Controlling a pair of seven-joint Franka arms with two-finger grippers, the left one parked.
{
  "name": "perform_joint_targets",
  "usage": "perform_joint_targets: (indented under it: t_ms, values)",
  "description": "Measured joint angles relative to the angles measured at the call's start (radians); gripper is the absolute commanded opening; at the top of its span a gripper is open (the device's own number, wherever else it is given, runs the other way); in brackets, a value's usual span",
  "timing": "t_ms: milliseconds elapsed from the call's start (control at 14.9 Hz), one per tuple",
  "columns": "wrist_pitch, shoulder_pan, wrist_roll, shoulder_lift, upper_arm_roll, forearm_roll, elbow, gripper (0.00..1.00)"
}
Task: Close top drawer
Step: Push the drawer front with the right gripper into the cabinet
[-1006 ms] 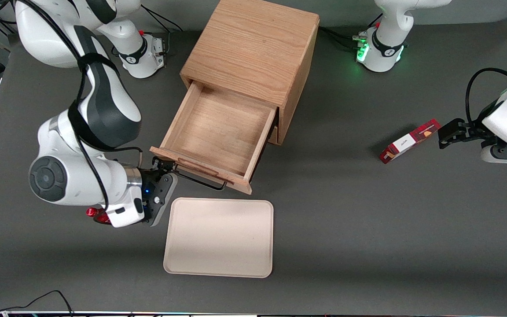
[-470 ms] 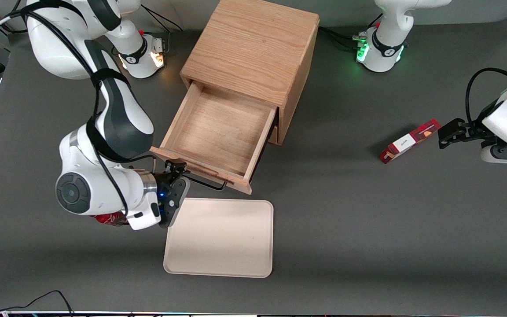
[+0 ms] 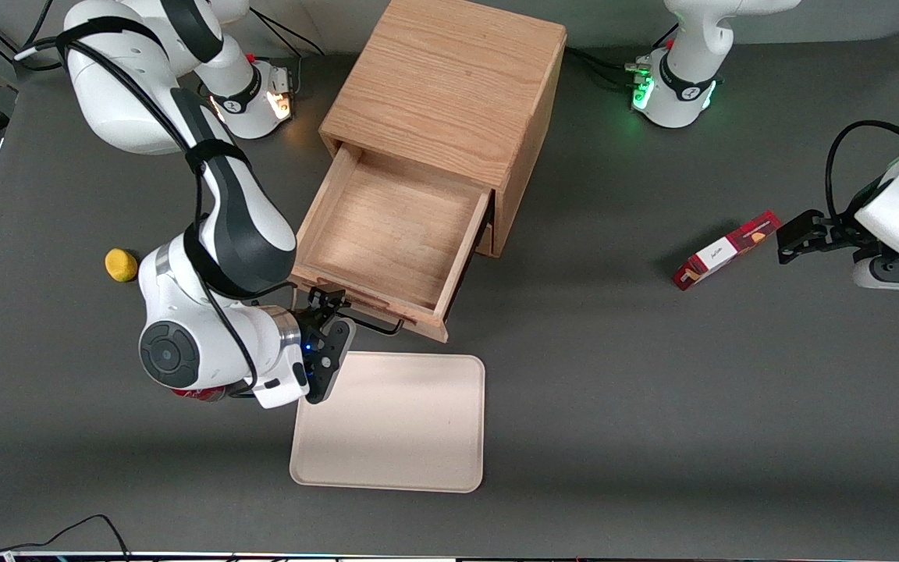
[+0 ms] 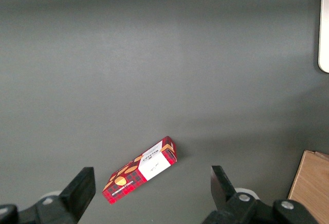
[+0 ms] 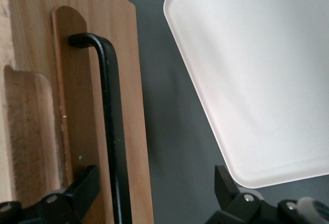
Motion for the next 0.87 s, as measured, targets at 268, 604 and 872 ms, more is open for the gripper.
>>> perform_joint_targets:
  t_ms: [268,604,872]
  values:
    - [0.008,0.013,0.06,0.011,0.015,0.0,-0.001,1.0]
    - [0.008,0.022,0.097,0.014,0.045,0.0,-0.012,1.0]
    - [0.006,0.023,0.134,0.004,0.079,0.0,-0.034,1.0]
